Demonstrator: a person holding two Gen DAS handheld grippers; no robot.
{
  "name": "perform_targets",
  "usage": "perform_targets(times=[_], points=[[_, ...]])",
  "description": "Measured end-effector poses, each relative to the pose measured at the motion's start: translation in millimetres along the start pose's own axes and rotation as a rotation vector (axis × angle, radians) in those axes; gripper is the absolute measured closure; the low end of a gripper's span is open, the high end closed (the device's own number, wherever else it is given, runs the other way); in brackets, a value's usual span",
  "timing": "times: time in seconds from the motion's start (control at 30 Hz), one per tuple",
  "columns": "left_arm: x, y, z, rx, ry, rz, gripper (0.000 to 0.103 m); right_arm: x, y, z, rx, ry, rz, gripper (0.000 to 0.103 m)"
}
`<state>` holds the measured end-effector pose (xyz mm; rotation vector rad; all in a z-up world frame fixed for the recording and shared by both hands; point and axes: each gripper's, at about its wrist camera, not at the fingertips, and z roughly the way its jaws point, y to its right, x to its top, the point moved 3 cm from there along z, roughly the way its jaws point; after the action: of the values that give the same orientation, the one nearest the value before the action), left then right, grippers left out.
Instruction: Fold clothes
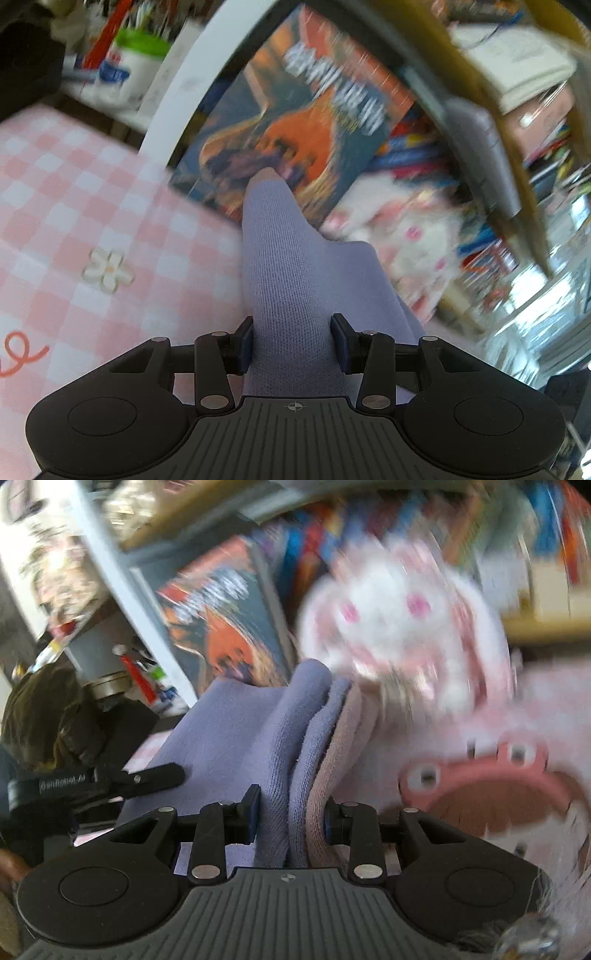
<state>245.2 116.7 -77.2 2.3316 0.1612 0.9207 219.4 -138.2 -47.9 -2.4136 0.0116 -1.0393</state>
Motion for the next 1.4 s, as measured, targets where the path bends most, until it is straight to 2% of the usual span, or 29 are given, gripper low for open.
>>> perform_targets(times=[0.03,0.13,0.23,0.43,0.63,0.87,1.0,1.07,1.13,1.27,1.4], points=[[-3,-3,2,0.006,-0.005,0.000,0.055,-5,7,5,-0.009,-0.020,0.037,0.073],[-7,-9,2,0.007,-0.007,-0.013,0.053,-15,23,9,-0.007,-0.037,0.134,0.067],[-7,-9,0,0.026,-0.007,-0.015,0.048,-15,22,8,-0.013,-0.039,0.149,0.063],[-3,-1,-16,0.084,0.027,0.016,0.040,-9,14,-8,-0.069,-0.016,0.092,0.051],[-9,8,-47,0.111,0.092,0.055,0.038,-12,6,-39,-0.121,0.047,0.058,0.042],[-45,31,-74,0.203,0.101,0.166,0.031,-34,-22,-73,-0.228,0.108,-0.084,0.032],[-67,41,-80,0.290,0.074,0.234,0.031,-54,-32,-88,-0.326,0.112,-0.165,0.032],[-77,46,-82,0.306,0.064,0.263,0.031,-64,-35,-93,-0.363,0.108,-0.191,0.032],[-85,50,-86,0.316,0.067,0.282,0.031,-72,-38,-98,-0.394,0.107,-0.203,0.031],[-100,58,-92,0.341,0.082,0.318,0.031,-85,-40,-108,-0.423,0.115,-0.197,0.024],[-112,66,-95,0.365,0.098,0.365,0.025,-96,-43,-115,-0.441,0.120,-0.192,0.019]])
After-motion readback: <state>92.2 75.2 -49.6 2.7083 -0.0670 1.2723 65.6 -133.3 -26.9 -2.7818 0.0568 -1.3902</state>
